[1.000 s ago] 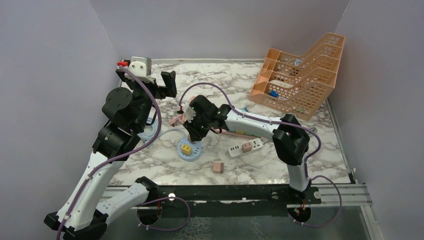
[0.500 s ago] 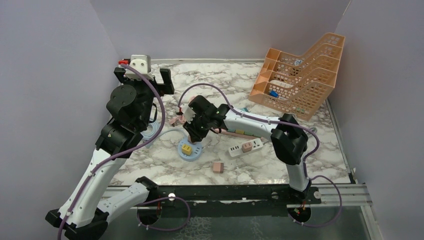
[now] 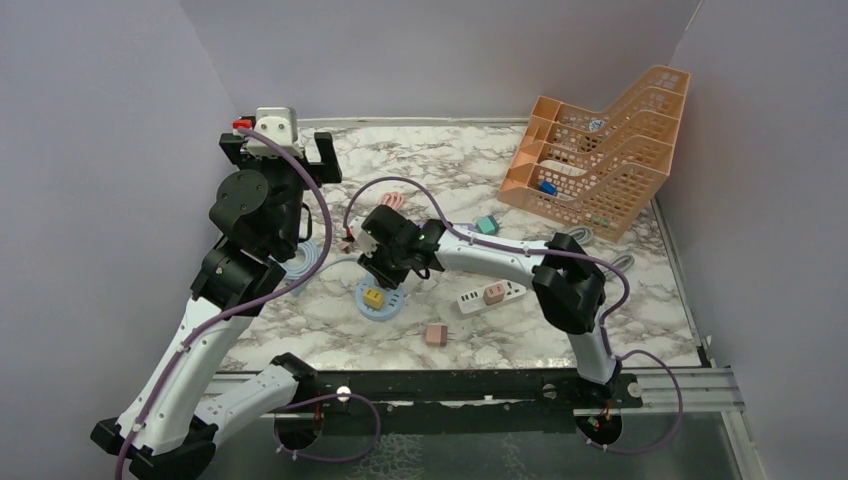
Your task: Insert the plug
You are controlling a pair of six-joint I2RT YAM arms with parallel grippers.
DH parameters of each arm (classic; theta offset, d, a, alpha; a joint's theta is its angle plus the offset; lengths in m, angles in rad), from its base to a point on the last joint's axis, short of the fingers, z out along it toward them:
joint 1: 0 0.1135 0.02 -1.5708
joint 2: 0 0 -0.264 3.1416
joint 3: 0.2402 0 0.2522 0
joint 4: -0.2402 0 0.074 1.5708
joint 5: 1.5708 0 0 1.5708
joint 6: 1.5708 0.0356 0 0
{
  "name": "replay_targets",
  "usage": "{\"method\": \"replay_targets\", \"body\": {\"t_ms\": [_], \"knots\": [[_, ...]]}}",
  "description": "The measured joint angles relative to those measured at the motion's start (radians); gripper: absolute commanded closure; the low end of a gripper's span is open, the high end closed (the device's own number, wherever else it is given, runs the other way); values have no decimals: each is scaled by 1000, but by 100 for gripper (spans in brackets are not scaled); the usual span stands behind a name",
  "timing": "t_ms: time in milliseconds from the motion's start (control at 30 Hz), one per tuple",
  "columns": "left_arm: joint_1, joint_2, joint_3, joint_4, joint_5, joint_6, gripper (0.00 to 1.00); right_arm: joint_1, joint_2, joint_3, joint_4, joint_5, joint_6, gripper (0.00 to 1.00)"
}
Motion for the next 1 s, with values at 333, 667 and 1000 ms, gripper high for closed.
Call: {"method": "replay_targets", "body": {"t_ms": [333,667,1000], "knots": [[0,13,5,12,-16,27,1,-1,55,52,-13,0,0,99],[0,14,5,16,-28,38,1,-1,58,46,-10,2,3,99],[0,16,5,23,-35,39,1,0,41,91,-46,15,33,67]]}}
